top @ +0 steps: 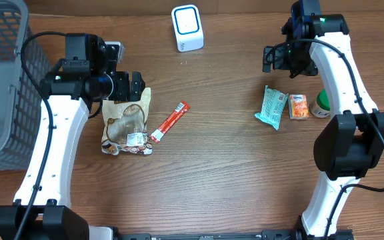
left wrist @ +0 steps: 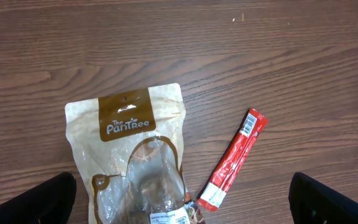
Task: Scan the item barcode
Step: 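Move the right gripper left toward the red snack stick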
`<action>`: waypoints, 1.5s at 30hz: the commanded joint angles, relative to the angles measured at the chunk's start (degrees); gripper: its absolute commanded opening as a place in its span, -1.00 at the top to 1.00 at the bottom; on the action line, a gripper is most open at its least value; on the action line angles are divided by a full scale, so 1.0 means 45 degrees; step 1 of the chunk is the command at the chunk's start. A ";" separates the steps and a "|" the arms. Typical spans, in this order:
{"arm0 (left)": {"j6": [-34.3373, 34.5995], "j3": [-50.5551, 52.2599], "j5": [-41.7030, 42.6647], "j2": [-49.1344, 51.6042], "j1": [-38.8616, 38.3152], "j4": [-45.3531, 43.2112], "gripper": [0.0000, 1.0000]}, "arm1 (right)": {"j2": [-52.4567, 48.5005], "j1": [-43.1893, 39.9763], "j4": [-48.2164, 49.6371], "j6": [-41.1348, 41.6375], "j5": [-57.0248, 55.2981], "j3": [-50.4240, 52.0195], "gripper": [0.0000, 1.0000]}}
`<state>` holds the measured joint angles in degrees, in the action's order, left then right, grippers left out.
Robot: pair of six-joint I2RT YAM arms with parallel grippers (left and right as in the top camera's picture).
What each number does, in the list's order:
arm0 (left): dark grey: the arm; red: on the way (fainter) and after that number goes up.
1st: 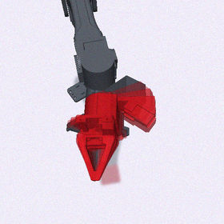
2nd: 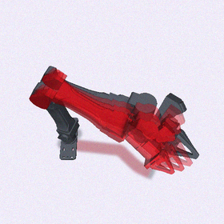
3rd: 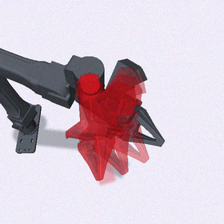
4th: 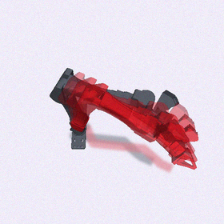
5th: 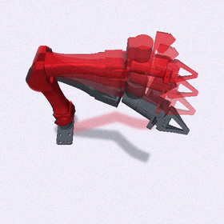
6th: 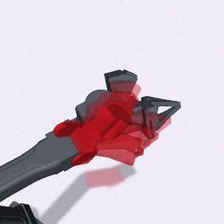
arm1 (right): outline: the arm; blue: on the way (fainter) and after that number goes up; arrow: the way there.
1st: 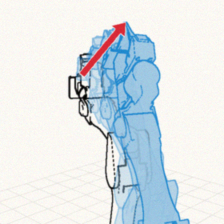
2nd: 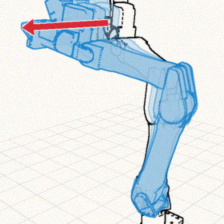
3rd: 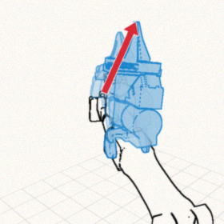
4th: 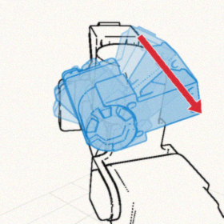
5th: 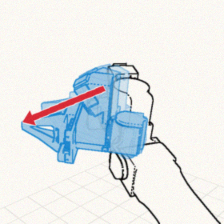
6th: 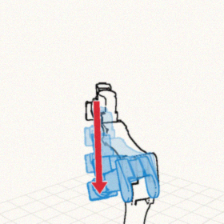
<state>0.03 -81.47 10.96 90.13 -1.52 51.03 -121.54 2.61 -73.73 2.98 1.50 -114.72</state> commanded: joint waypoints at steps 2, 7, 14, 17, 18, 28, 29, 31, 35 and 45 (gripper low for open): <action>0.0136 -0.0097 0.0107 0.0112 0.0000 -0.0058 -0.99 | 0.0029 -0.0015 0.0049 -0.0010 -0.0083 0.0024 -1.00; 0.0136 -0.0097 0.0102 0.0112 0.0000 -0.0058 -1.00 | 0.0029 -0.0015 0.0049 -0.0010 -0.0083 0.0024 -1.00; 0.0136 -0.0097 0.0107 0.0112 0.0000 -0.0058 -1.00 | 0.0029 -0.0015 0.0049 -0.0010 -0.0083 0.0024 -1.00; 0.0136 -0.0097 0.0107 0.0112 0.0000 -0.0058 -1.00 | 0.0029 -0.0015 0.0049 -0.0010 -0.0083 0.0024 -1.00; 0.0136 -0.0097 0.0107 0.0112 0.0000 -0.0058 -0.99 | 0.0029 -0.0015 0.0049 -0.0010 -0.0083 0.0024 -1.00; 0.0136 -0.0097 0.0107 0.0112 -0.0005 -0.0058 -1.00 | 0.0029 -0.0015 0.0049 -0.0010 -0.0083 0.0024 -1.00; 0.0136 -0.0097 0.0107 0.0112 0.0000 -0.0058 -1.00 | 0.0029 -0.0015 0.0049 -0.0010 -0.0083 0.0024 -1.00; 0.0136 -0.0097 0.0107 0.0112 0.0000 -0.0058 -1.00 | 0.0029 -0.0015 0.0053 -0.0005 -0.0078 0.0024 -1.00; 0.0136 -0.0097 0.0107 0.0112 0.0000 -0.0058 -1.00 | 0.0029 -0.0015 0.0724 -0.0005 -0.0063 0.0024 -1.00; 0.0136 -0.0097 0.0107 0.0112 0.0000 -0.0058 -1.00 | 0.0029 -0.0015 0.1389 0.0000 0.3483 0.0024 -1.00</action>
<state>0.03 -81.47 10.96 90.13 -1.52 51.03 -121.54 2.61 -65.80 2.96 7.55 -114.72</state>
